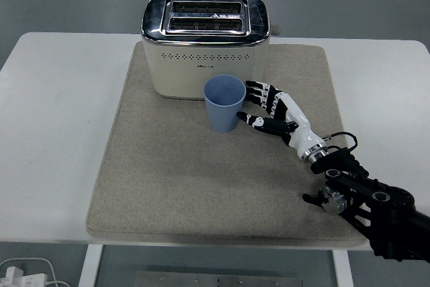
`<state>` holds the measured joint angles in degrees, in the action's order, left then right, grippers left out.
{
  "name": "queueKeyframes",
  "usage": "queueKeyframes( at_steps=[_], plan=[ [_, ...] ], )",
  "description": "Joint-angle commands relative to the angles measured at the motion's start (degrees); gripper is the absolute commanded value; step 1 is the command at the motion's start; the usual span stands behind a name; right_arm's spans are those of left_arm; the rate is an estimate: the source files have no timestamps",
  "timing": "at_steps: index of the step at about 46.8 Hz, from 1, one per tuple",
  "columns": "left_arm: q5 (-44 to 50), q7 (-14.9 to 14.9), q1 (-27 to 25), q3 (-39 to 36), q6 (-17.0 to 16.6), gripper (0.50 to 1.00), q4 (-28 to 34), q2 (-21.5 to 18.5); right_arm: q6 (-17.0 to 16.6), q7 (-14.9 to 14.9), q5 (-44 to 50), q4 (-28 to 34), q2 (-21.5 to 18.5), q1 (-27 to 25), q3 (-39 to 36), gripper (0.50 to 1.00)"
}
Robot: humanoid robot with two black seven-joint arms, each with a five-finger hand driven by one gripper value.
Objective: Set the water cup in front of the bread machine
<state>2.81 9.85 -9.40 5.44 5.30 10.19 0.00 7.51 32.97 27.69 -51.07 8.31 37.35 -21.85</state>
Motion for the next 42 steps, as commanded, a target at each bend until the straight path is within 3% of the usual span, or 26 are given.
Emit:
queueKeyframes(
  at_steps=[1,12,42],
  plan=[
    [0.00,-0.01,0.00,0.01,-0.03,1.000,0.00,0.00,-0.04,-0.01,0.00,0.00,0.13,0.00,-0.03,0.928],
    [0.00,-0.01,0.00,0.01,-0.03,1.000,0.00,0.00,-0.12,0.08,-0.18,-0.09,2.50,-0.26,-0.12,0.926],
    [0.00,-0.01,0.00,0.01,-0.03,1.000,0.09,0.00,-4.43,0.17,-5.89,-0.17,9.97,0.53,-0.21,0.928]
  ],
)
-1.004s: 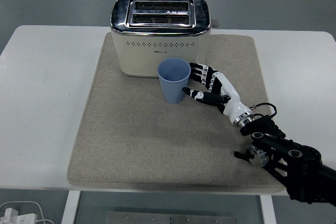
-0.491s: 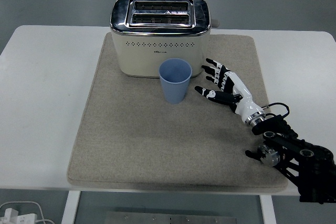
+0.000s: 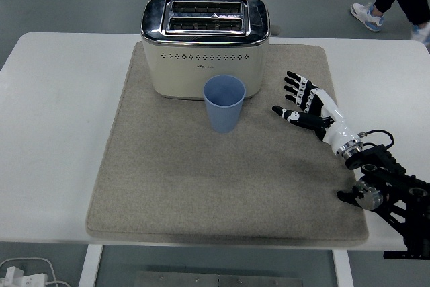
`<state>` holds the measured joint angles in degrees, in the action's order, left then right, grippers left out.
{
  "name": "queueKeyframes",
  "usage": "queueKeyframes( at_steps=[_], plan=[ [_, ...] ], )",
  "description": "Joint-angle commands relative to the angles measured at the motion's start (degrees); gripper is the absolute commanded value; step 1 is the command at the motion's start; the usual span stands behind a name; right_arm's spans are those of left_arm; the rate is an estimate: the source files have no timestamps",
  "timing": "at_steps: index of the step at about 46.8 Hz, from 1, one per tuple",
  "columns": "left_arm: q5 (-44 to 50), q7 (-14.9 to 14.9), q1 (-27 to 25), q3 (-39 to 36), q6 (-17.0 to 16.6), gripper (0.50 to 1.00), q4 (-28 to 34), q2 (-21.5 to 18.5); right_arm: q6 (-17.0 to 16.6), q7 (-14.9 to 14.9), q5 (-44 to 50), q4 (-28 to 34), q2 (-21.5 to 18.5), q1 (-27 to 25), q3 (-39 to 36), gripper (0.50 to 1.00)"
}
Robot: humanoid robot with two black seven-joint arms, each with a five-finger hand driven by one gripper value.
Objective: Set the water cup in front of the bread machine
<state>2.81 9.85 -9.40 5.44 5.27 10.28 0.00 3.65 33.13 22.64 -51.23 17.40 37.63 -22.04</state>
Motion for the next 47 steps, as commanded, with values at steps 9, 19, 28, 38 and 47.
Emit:
queueKeyframes(
  at_steps=[9,19,28,38,47],
  plan=[
    [0.00,0.00,0.00,-0.08,0.00,1.000,0.00,0.00,-2.24,-0.26,-3.30,-0.01,3.34,0.52,-1.60,0.928],
    [-0.08,0.00,0.00,-0.17,0.00,1.000,0.09,0.00,-3.83,-3.42,-6.46,-0.01,4.48,1.39,-3.54,0.928],
    [0.00,0.00,0.00,-0.08,0.09,1.000,0.00,0.00,-6.02,-9.92,-12.70,-0.01,4.57,2.62,-5.12,0.926],
    [0.00,0.00,0.00,-0.08,0.00,1.000,0.00,0.00,-6.38,-14.32,-15.61,0.08,4.57,5.96,-5.30,0.928],
    [0.00,0.00,0.00,-0.08,0.00,1.000,0.00,0.00,-6.03,-16.96,-19.83,0.34,4.92,9.22,-5.21,0.928]
  ],
)
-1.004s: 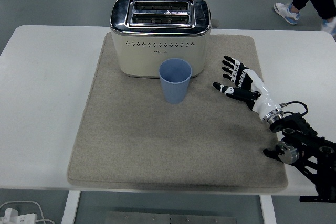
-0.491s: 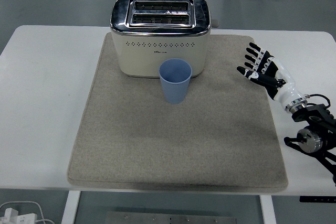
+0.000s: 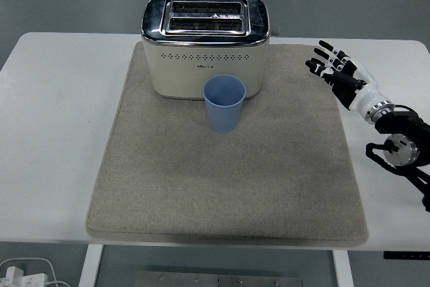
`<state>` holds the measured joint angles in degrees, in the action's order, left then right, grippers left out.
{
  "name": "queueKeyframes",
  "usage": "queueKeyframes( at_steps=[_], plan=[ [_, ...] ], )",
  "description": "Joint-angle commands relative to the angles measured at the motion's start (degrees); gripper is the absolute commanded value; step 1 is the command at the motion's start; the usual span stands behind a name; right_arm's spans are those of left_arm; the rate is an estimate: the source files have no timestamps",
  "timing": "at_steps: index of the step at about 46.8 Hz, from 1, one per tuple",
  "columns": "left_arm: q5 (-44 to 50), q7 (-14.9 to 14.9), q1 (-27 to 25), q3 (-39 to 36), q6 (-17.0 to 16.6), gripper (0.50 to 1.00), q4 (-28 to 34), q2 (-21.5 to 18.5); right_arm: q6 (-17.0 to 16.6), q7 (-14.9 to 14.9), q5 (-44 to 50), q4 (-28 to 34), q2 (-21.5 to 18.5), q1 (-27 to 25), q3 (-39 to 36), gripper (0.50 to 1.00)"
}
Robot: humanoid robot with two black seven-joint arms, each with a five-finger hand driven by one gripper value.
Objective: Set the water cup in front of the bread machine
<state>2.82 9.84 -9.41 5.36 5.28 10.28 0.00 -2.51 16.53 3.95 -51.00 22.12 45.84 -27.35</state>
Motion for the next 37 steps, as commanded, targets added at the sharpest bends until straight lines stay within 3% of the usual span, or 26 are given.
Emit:
queueKeyframes(
  at_steps=[1,11,37],
  plan=[
    [-0.01,0.01,0.00,0.00,0.00,1.000,0.00,0.00,0.14,-0.36,-1.32,0.11,0.21,1.27,0.02,0.926],
    [-0.01,0.01,0.09,0.00,0.00,1.000,-0.08,0.00,2.33,0.17,-1.49,0.37,-0.23,1.80,0.02,0.928],
    [-0.01,0.01,0.09,0.00,0.00,1.000,0.00,0.00,1.02,0.34,-1.49,1.08,0.29,1.63,0.02,0.928]
  ],
)
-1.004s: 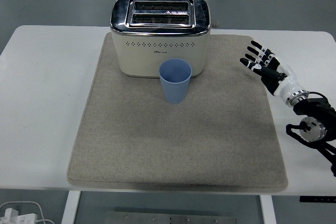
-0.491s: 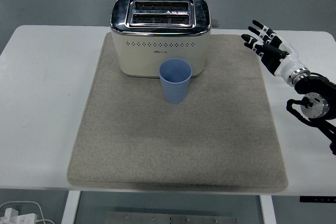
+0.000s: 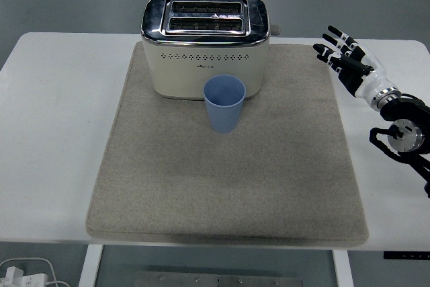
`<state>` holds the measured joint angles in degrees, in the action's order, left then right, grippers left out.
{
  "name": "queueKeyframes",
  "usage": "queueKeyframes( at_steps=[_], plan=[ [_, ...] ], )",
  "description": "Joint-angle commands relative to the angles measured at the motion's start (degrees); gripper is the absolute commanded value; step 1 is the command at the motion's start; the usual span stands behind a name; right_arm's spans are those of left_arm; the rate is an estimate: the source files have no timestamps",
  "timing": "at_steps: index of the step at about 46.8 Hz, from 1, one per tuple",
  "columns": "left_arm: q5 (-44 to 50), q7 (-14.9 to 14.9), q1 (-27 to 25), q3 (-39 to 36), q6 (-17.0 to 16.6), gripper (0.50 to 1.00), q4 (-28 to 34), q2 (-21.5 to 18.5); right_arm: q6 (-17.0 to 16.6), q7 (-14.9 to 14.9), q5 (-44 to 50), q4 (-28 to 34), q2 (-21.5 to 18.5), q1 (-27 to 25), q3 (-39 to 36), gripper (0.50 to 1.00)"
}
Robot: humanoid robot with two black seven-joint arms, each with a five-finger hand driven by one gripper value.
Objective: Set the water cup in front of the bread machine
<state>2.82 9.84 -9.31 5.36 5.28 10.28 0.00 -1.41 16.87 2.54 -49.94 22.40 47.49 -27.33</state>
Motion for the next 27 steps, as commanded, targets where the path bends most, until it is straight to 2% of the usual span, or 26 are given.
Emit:
queueKeyframes(
  at_steps=[1,27],
  plan=[
    [-0.01,0.00,0.00,0.00,0.00,1.000,0.00,0.00,-0.08,0.00,0.01,0.02,0.01,-0.03,0.00,0.928],
    [-0.01,0.00,0.00,0.00,0.00,1.000,-0.08,0.00,-0.34,0.00,-0.07,3.18,-0.51,0.32,-0.09,0.928]
  ],
)
